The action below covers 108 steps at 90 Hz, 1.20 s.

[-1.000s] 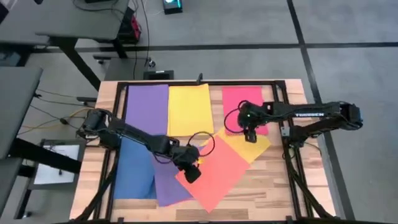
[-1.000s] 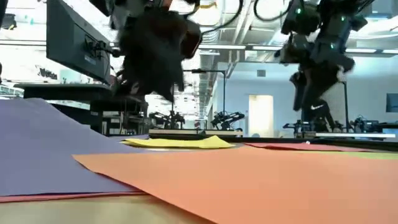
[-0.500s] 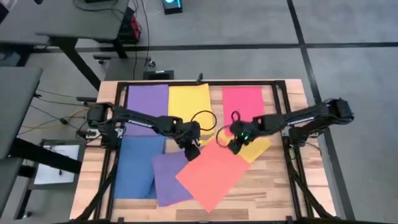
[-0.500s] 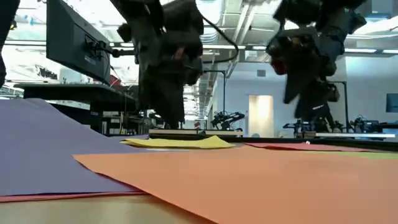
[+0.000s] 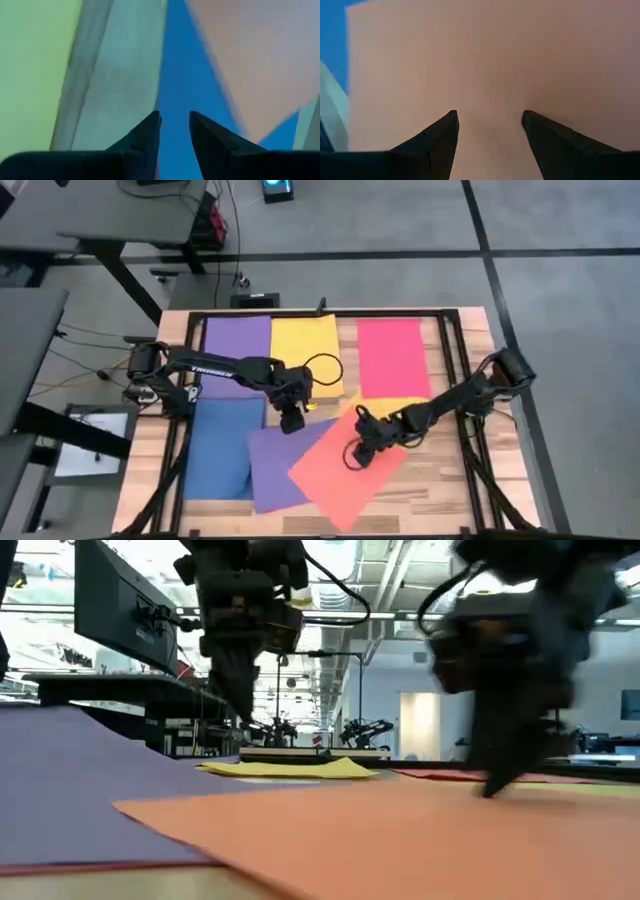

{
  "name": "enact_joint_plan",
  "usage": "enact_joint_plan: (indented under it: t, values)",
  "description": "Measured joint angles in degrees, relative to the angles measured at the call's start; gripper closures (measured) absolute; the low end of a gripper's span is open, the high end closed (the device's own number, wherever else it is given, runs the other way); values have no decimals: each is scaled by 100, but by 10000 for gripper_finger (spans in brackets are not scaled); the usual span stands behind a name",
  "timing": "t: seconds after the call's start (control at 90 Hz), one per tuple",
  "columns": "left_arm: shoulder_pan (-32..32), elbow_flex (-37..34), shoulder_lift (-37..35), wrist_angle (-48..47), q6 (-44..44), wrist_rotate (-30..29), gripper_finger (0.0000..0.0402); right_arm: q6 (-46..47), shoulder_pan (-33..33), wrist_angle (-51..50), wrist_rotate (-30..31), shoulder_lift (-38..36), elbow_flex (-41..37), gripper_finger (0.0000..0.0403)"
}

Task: Organize paper
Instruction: Adjust the colored papers on the table

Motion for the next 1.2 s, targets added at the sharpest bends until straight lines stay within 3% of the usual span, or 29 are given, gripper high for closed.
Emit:
enact_joint_plan:
  t: [0.211, 0.467, 0.644, 0.767, 0.856, 1.044, 1.2]
  values:
    - [-167, 0, 6, -2, -2, 45, 311, 43, 296, -1929, -74, -872, -81, 185]
    - [-424, 0, 76, 1181, -1125, 7, 311, 312, 133, -1437, 191, -1715, -53, 185]
    - [-636, 0, 378, 2248, -2100, -392, 311, 1243, 6, -3564, 1094, -2004, -57, 185]
    - [-765, 0, 732, 2751, -2640, -408, 311, 1206, -190, -4713, 1615, -1926, -112, 185]
    - [-844, -2, 920, 2906, -2875, -414, 311, 941, -336, -4367, 1568, -1843, -402, 184]
    - [-895, 10, 1010, 3022, -3169, -414, 311, 1364, -304, -1962, 1190, -1879, -1328, 184]
    - [-895, 13, 942, 3100, -3163, -414, 311, 1779, 74, -940, 1007, -1877, -1396, 184]
